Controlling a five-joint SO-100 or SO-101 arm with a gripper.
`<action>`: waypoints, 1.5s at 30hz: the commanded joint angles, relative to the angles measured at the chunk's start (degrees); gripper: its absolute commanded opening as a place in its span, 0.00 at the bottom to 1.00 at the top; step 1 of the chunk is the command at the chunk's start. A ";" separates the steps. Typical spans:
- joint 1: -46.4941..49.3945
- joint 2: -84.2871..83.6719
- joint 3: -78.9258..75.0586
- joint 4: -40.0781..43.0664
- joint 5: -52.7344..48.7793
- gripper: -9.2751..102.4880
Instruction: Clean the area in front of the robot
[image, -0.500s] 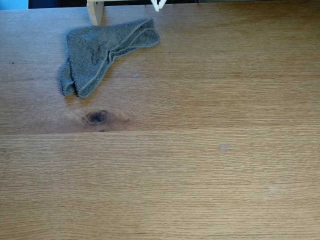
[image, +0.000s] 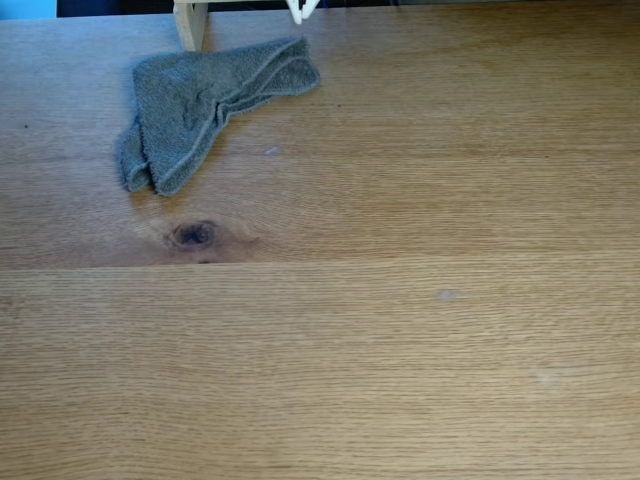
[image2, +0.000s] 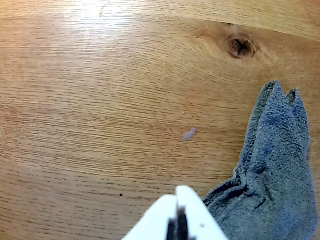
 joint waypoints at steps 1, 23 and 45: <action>0.79 0.18 5.54 0.09 -0.53 0.08; -16.88 -32.70 -19.07 -17.40 0.79 0.08; 32.78 -81.65 -58.01 -15.21 0.88 0.32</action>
